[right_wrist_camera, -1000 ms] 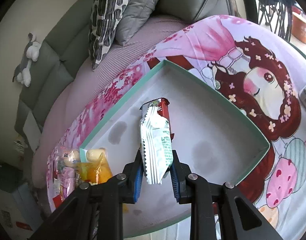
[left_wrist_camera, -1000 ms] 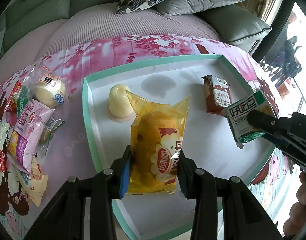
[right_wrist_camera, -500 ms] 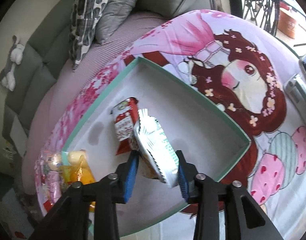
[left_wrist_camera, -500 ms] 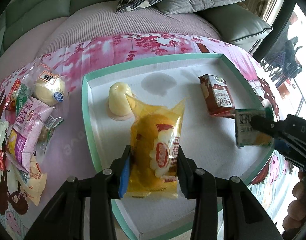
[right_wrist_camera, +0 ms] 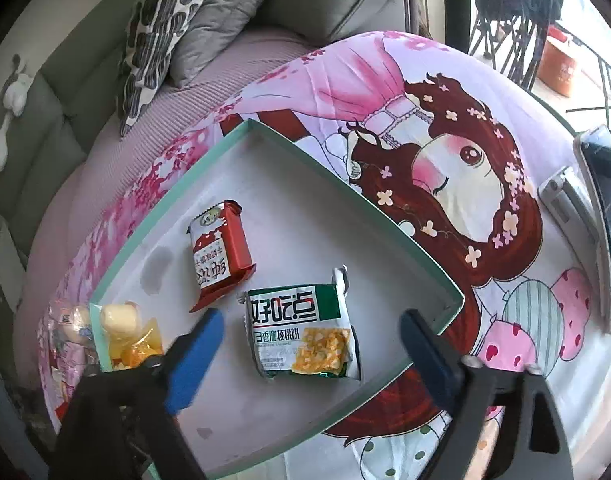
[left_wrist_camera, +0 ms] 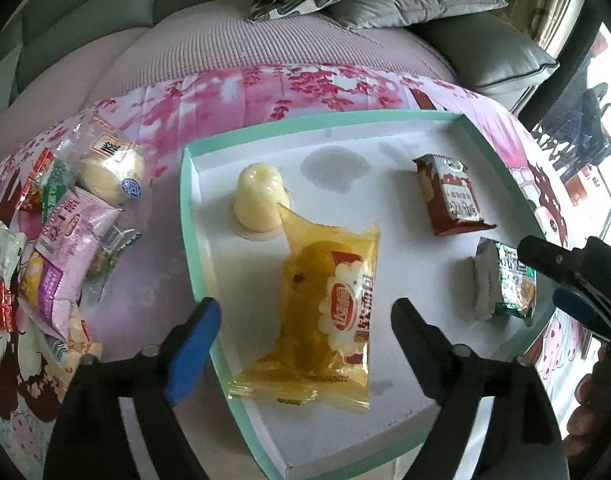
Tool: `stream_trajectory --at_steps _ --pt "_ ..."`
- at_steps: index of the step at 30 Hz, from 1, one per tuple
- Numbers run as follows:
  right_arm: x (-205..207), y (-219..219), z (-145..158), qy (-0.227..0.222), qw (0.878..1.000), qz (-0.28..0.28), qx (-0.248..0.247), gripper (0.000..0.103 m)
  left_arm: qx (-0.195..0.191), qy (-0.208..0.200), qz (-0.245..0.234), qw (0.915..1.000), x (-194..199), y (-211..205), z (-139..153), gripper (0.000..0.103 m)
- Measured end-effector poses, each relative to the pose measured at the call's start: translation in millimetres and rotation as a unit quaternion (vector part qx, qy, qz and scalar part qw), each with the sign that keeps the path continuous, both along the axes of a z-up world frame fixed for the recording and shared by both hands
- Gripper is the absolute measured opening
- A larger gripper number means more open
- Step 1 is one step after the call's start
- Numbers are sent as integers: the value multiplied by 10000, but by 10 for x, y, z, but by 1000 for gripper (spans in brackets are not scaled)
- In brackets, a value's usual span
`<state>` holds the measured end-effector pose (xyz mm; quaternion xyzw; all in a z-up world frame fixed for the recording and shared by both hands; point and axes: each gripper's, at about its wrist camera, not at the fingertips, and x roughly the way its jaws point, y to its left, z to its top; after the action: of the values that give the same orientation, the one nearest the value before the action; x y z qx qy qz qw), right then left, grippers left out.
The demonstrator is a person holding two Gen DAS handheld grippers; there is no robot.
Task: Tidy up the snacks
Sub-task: 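Carry both packs to the white tray and open both tools to release them, then move both tools back over the remaining snack pile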
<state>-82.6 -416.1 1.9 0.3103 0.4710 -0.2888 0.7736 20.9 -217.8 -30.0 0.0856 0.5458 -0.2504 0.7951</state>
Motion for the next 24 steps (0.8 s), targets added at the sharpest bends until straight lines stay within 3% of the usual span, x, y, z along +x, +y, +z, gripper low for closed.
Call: stream_trajectory --at_steps 5,8,20,24 --pt "36 51 43 -24 9996 153 -220 103 -56 -160 59 9998 3 8 60 103" --pt "67 90 59 -5 9990 270 -347 103 47 -332 104 9994 5 31 107 103" --pt "76 129 165 -60 9978 293 -598 103 -214 -464 551 9972 117 344 355 103" --pt "108 173 159 -13 9973 378 -630 103 -20 -568 776 9954 211 576 406 103"
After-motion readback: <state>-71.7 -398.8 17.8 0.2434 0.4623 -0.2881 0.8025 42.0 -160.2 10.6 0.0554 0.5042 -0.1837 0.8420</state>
